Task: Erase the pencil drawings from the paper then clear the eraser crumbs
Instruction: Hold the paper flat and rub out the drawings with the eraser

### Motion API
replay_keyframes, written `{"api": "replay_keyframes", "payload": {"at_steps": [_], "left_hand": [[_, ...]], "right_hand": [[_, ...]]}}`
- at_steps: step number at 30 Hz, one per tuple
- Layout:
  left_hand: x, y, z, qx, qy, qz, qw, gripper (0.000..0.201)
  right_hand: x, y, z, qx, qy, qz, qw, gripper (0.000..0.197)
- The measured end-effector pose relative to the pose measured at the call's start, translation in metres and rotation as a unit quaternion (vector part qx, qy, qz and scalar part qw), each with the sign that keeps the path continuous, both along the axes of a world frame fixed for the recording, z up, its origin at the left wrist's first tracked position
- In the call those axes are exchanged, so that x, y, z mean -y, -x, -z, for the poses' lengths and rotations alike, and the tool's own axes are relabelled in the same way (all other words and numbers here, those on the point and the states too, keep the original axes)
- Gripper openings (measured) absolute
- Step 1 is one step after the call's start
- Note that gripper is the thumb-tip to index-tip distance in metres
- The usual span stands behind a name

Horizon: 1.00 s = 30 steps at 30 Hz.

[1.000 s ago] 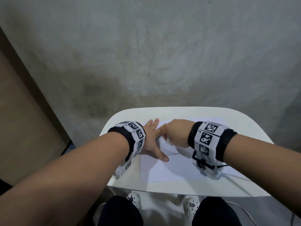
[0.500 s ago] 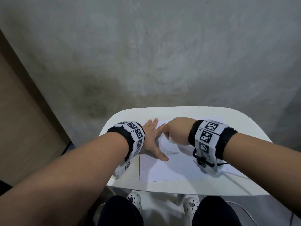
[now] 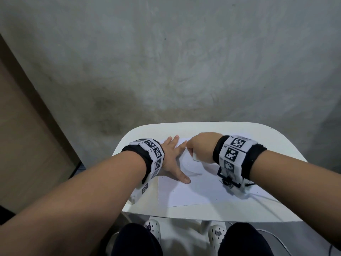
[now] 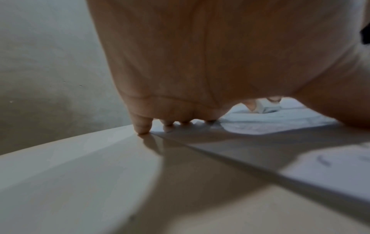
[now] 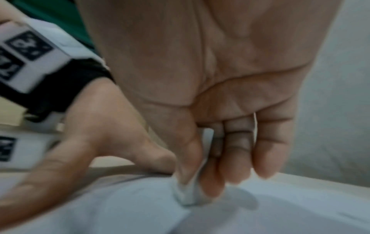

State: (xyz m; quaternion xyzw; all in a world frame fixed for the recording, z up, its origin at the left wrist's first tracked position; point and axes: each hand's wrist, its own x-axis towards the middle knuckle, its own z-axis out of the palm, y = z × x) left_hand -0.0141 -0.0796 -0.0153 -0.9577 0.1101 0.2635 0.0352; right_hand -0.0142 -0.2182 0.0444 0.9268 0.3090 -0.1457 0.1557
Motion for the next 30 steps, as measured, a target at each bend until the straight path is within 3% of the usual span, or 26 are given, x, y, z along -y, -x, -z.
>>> {"api": "replay_keyframes", "payload": {"at_steps": [3, 8, 12, 15, 20, 24, 27, 30], "left_hand": [[0.000, 0.001, 0.001, 0.008, 0.009, 0.002, 1.000, 0.130], [-0.001, 0.001, 0.000, 0.005, 0.004, 0.004, 1.000, 0.131], [-0.001, 0.000, 0.000, 0.004, 0.011, 0.000, 1.000, 0.129], [-0.002, 0.000, 0.002, 0.004, 0.004, 0.003, 1.000, 0.132], [-0.003, -0.001, 0.004, 0.009, 0.003, 0.004, 1.000, 0.133], [-0.003, 0.002, 0.003, 0.013, 0.005, 0.002, 1.000, 0.133], [-0.002, 0.002, 0.003, 0.013, 0.010, 0.000, 1.000, 0.133], [-0.002, 0.003, 0.002, 0.014, -0.002, 0.003, 1.000, 0.132]], "right_hand": [[-0.005, 0.006, 0.003, -0.033, 0.003, -0.032, 0.999, 0.022], [-0.004, 0.000, 0.000, -0.011, -0.012, 0.000, 1.000, 0.022], [-0.004, 0.005, 0.000, -0.054, -0.016, -0.019, 0.998, 0.019], [-0.004, -0.003, -0.001, -0.017, 0.010, 0.008, 1.000, 0.023], [0.002, 0.003, 0.000, -0.037, -0.001, -0.012, 0.999, 0.009], [0.005, 0.003, -0.004, -0.002, 0.022, -0.006, 1.000, 0.030], [0.004, 0.004, 0.003, -0.026, 0.025, -0.023, 0.999, 0.026], [0.011, -0.004, 0.001, 0.007, 0.028, 0.018, 0.999, 0.024]]}}
